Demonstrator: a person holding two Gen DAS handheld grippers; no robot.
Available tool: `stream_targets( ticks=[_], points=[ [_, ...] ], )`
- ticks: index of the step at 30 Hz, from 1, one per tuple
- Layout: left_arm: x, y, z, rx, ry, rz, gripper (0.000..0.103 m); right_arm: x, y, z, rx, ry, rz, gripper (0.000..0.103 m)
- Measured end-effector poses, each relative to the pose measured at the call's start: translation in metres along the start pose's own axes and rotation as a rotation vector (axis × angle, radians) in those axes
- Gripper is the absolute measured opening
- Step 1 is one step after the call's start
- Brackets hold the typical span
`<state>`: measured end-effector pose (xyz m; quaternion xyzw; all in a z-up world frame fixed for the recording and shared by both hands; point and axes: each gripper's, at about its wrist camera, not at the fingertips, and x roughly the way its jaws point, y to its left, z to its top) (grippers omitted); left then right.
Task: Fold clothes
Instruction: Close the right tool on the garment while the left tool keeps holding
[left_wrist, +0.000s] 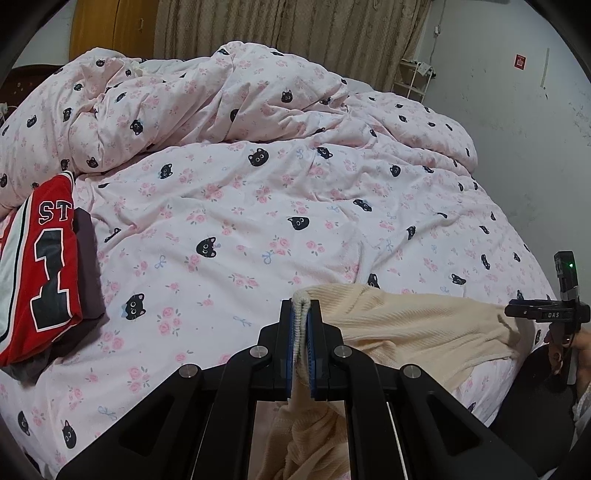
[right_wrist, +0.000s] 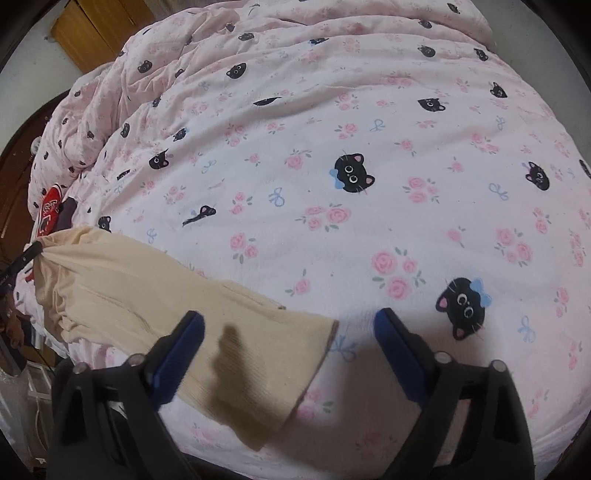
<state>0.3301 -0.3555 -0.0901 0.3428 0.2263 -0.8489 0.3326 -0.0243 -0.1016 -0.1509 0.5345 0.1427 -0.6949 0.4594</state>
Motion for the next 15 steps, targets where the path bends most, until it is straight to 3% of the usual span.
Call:
stream_targets(
  ticks=[2,4,5,7,15],
  points=[
    [-0.002,0.001,0.001,0.001,-0.002,0.002,0.005,0.0,-0.002,0.001,0.006,0.004,0.016,0.046],
    [-0.003,0.0,0.001,0.002,-0.004,0.004,0.005,0.0,-0.002,0.0,0.007,0.009,0.01,0.027],
    [-0.003,0.0,0.001,0.002,-0.005,0.005,0.005,0.001,-0.003,0.0,0.011,0.016,0.021,0.009],
    [-0.004,0.0,0.001,0.001,-0.007,0.006,0.005,0.002,-0.004,-0.002,0.023,0.033,0.074,0.005],
    [-0.01,0.007,0.004,-0.03,-0.016,0.011,0.005,-0.026,0.002,-0.002,-0.011,-0.071,0.067,0.004]
  ],
)
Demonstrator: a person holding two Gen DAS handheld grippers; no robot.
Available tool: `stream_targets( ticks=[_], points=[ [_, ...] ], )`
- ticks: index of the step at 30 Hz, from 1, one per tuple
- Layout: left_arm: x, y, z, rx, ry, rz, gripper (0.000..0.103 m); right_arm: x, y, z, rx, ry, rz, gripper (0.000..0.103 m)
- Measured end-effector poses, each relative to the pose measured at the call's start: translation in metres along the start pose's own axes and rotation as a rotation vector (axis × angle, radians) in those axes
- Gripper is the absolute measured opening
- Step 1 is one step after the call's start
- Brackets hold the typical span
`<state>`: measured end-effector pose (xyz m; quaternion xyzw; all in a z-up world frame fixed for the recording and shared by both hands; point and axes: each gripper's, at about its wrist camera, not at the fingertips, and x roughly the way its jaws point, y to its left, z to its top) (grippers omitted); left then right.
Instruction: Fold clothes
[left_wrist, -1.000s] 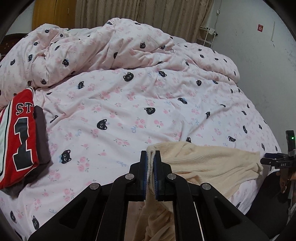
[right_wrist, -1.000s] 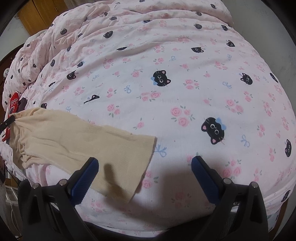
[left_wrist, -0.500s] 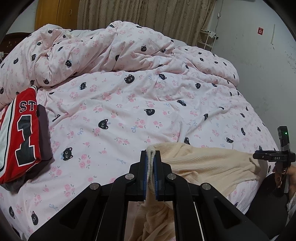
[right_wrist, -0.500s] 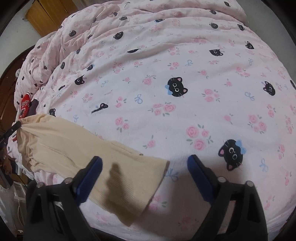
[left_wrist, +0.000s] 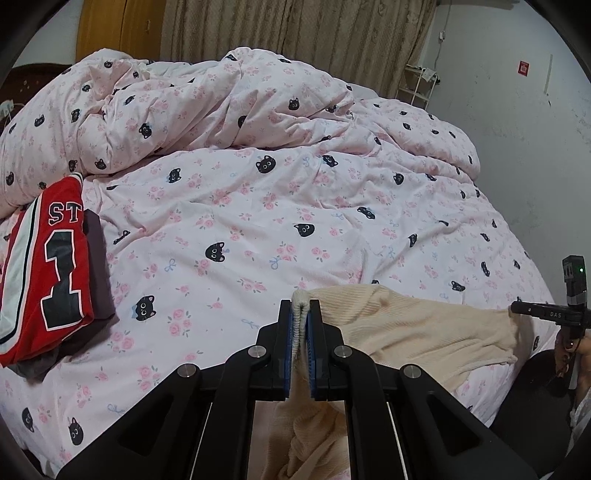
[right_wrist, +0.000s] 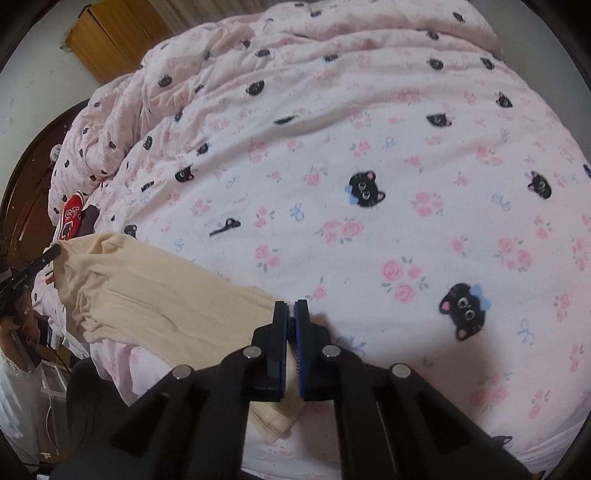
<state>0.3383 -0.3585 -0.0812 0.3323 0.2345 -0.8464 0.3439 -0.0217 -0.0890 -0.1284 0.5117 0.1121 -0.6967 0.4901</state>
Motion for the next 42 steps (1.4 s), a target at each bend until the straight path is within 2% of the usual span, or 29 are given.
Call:
stream_targets(
  ticks=[5,13,19,31,42],
  points=[
    [0.001,0.001,0.002,0.0,-0.004,0.009,0.005,-0.021,-0.008,0.007,0.006,-0.051,0.002,0.004],
    [-0.009,-0.004,0.006,0.014,-0.048,0.033,0.005,-0.029,-0.007,0.012,-0.004,-0.07,0.006,0.004],
    [-0.015,0.0,0.023,0.009,-0.083,0.059,0.005,-0.041,-0.006,0.028,-0.016,-0.114,0.004,0.004],
    [0.019,0.026,0.071,-0.028,-0.101,0.141,0.005,-0.033,0.007,0.098,-0.067,-0.153,-0.042,0.004],
    [0.07,0.056,0.085,-0.091,-0.065,0.185,0.005,0.021,0.021,0.18,-0.122,-0.13,-0.123,0.004]
  ],
)
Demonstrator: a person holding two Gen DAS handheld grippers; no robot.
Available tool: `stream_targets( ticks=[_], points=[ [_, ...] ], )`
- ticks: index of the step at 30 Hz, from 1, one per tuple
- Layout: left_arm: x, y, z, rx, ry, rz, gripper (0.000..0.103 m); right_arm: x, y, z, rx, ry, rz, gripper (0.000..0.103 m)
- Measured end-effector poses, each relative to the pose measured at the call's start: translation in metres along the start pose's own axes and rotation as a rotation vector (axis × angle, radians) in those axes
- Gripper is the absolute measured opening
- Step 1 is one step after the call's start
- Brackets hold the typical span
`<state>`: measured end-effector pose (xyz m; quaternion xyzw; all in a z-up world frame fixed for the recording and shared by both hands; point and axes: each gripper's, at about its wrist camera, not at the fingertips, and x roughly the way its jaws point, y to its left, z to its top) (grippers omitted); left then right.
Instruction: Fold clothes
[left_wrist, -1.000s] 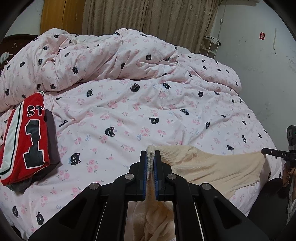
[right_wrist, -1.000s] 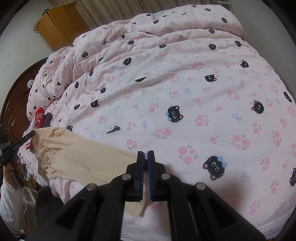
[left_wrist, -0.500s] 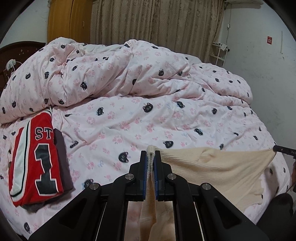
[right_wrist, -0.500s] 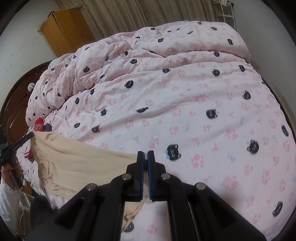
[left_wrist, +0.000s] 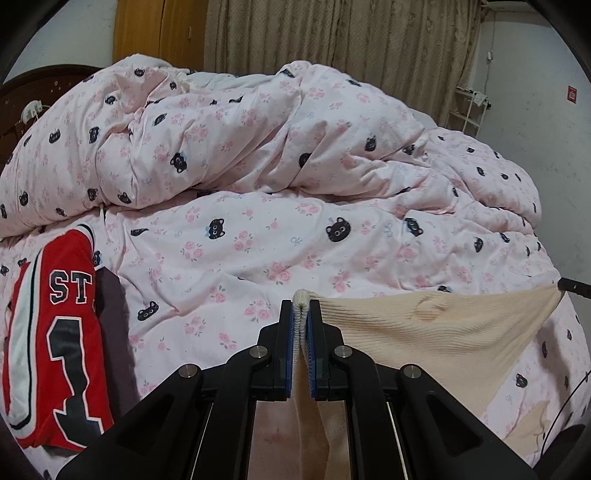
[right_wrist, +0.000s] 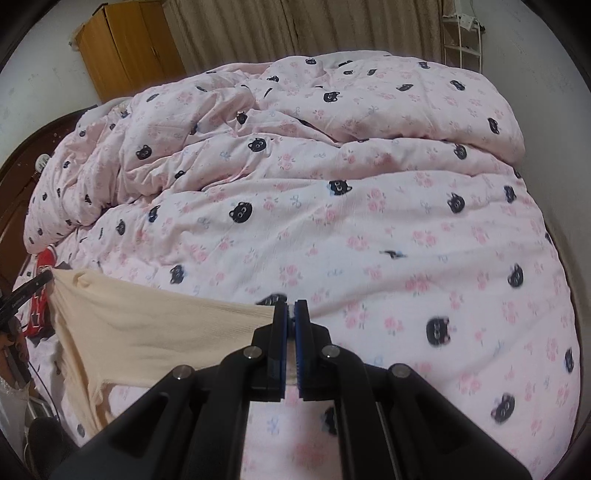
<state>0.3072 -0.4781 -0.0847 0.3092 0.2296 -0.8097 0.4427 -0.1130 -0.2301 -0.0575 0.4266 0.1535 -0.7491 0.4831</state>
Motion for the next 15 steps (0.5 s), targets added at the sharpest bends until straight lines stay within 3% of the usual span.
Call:
stream_targets(
  ticks=[9,15],
  points=[
    [0.023,0.012,-0.006,-0.026,-0.024,0.013,0.005,0.035,0.001,0.04,-0.004,-0.006,-0.045,0.004],
    [0.063,0.011,-0.017,-0.017,0.07,0.049,0.005,0.072,0.0,0.045,0.001,0.041,-0.082,0.004]
  ],
)
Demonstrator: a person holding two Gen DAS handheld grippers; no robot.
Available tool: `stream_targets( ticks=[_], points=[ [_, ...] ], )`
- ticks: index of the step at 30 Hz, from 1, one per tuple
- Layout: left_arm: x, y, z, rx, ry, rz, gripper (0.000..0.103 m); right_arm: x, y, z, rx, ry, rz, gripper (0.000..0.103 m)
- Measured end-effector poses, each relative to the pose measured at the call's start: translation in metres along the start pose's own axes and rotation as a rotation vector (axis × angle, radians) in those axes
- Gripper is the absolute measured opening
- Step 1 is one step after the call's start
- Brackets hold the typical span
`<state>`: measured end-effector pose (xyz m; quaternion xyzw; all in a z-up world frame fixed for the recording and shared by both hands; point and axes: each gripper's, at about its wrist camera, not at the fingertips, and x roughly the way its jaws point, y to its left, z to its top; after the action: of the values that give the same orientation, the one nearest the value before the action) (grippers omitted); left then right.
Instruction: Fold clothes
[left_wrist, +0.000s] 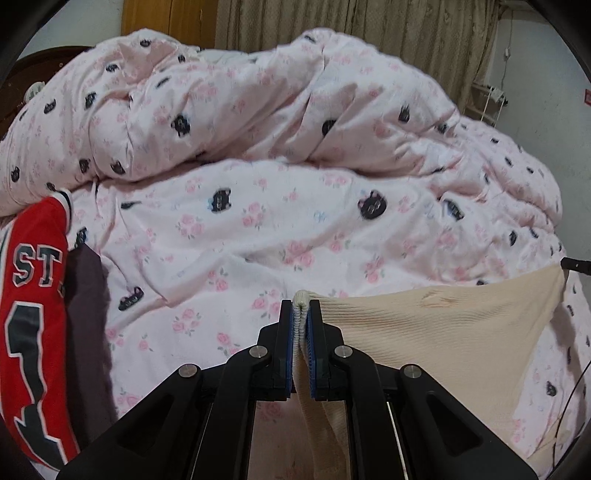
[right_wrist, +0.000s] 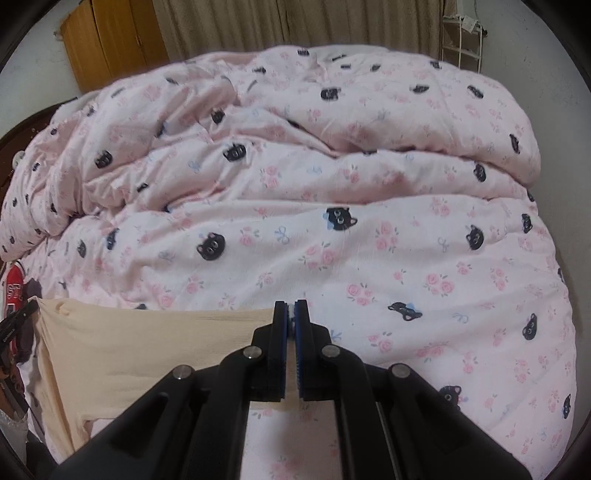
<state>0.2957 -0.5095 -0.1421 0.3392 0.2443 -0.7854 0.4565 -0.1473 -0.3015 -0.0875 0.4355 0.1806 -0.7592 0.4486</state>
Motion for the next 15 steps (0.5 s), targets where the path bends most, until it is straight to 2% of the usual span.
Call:
stream_targets(
  ticks=[5,12,15],
  points=[
    [0.022,0.003,-0.011,0.0,0.039,0.036,0.009,0.032,-0.004,-0.002,0.019,0.048,-0.03,0.004],
    [0.024,0.006,-0.014,-0.032,-0.004,0.038,0.009,0.049,0.001,0.013,-0.009,0.047,-0.066,0.004],
    [0.029,0.006,-0.017,-0.029,0.004,0.053,0.01,0.062,0.004,0.019,-0.012,0.08,-0.072,0.005]
  ],
)
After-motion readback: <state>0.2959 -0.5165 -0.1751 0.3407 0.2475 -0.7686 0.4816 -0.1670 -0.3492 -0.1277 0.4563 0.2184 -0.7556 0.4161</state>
